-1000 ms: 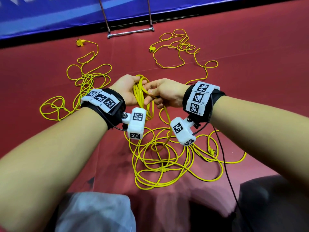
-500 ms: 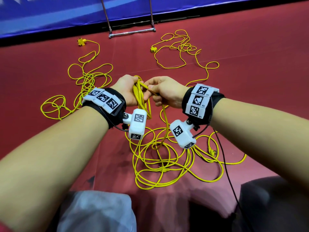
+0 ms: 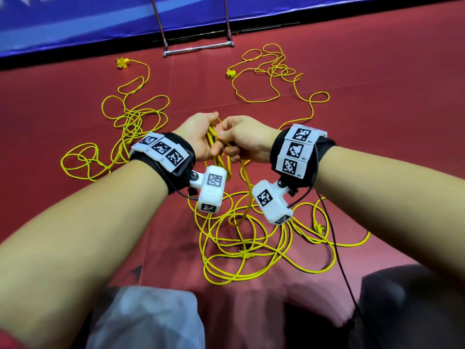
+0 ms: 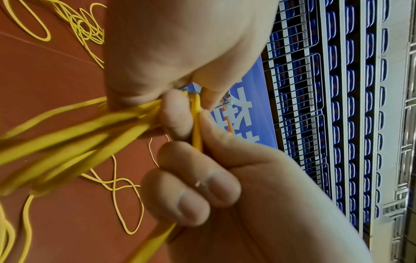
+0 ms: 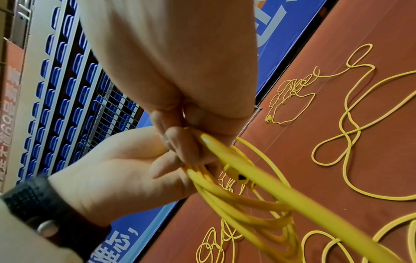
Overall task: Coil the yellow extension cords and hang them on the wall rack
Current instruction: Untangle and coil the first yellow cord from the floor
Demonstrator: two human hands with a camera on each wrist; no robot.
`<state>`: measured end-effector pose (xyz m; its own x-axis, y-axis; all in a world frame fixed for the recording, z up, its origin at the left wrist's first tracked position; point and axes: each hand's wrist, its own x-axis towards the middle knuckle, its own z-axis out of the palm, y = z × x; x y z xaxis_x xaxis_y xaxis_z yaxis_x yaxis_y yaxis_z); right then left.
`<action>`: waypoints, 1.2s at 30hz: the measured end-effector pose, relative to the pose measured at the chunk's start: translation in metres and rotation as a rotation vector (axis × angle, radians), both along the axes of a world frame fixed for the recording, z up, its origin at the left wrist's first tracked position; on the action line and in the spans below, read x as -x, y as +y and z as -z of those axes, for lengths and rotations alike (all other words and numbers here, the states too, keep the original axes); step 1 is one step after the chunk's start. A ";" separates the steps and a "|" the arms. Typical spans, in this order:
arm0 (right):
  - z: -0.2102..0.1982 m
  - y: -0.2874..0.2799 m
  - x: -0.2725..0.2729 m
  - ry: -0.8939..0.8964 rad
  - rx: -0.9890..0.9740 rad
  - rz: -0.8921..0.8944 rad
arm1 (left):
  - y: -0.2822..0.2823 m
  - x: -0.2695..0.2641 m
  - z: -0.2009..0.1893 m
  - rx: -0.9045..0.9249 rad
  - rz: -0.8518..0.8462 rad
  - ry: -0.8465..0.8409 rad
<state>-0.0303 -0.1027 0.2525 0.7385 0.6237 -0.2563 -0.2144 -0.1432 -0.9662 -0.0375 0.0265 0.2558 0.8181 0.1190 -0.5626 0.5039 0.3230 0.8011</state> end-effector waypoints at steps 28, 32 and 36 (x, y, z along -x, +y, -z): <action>0.092 -0.077 -0.048 -0.467 0.794 -0.363 | 0.084 0.011 -0.023 0.280 -0.678 -0.257; 0.100 -0.090 -0.049 -0.541 1.017 -0.353 | 0.082 0.012 -0.023 0.229 -0.635 -0.273; 0.099 -0.094 -0.049 -0.534 1.087 -0.310 | 0.081 0.010 -0.023 0.194 -0.566 -0.263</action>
<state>0.0187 -0.1963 0.1535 0.7683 0.4435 -0.4616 0.3530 -0.8951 -0.2724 -0.0470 0.1074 0.2786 0.7722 0.4881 -0.4068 0.0089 0.6319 0.7750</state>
